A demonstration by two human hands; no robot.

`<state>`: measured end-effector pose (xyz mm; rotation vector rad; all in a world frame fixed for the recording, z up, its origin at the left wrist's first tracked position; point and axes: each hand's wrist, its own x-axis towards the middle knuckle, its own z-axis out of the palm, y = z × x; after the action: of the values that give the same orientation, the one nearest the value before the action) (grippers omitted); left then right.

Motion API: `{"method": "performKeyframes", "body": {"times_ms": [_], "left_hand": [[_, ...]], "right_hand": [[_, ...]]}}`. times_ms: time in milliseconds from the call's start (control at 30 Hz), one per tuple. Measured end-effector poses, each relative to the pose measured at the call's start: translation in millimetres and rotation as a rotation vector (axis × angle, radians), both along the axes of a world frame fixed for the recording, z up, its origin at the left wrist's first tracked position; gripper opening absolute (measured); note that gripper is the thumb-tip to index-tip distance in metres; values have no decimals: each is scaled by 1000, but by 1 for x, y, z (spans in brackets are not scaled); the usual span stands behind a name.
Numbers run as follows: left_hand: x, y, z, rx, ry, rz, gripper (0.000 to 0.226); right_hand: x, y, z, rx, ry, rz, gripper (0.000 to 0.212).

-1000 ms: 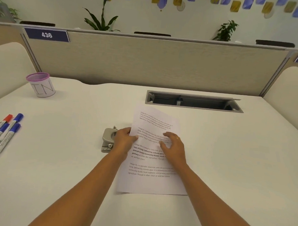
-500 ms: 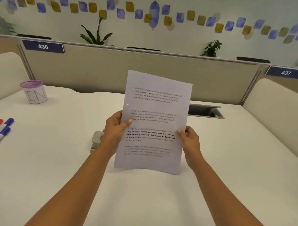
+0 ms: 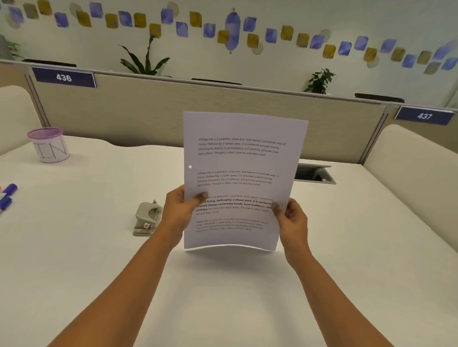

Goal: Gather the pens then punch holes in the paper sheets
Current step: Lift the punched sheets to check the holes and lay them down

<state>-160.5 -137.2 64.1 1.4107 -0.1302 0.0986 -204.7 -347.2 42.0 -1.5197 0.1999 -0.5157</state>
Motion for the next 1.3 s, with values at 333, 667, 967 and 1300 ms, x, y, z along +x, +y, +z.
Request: {"method": "performKeyframes", "body": {"times_ms": [333, 667, 967, 1300], "left_hand": [[6, 2, -10, 24, 19, -60, 11], [4, -10, 7, -338, 11, 55, 15], [3, -23, 4, -449, 103, -63, 28], [25, 26, -1, -249, 121, 155, 41]], "right_hand": [[-4, -14, -24, -81, 88, 81, 22], [-4, -25, -35, -83, 305, 57, 46], [7, 1, -12, 248, 53, 248, 26], [2, -50, 13, 142, -81, 71, 13]]}}
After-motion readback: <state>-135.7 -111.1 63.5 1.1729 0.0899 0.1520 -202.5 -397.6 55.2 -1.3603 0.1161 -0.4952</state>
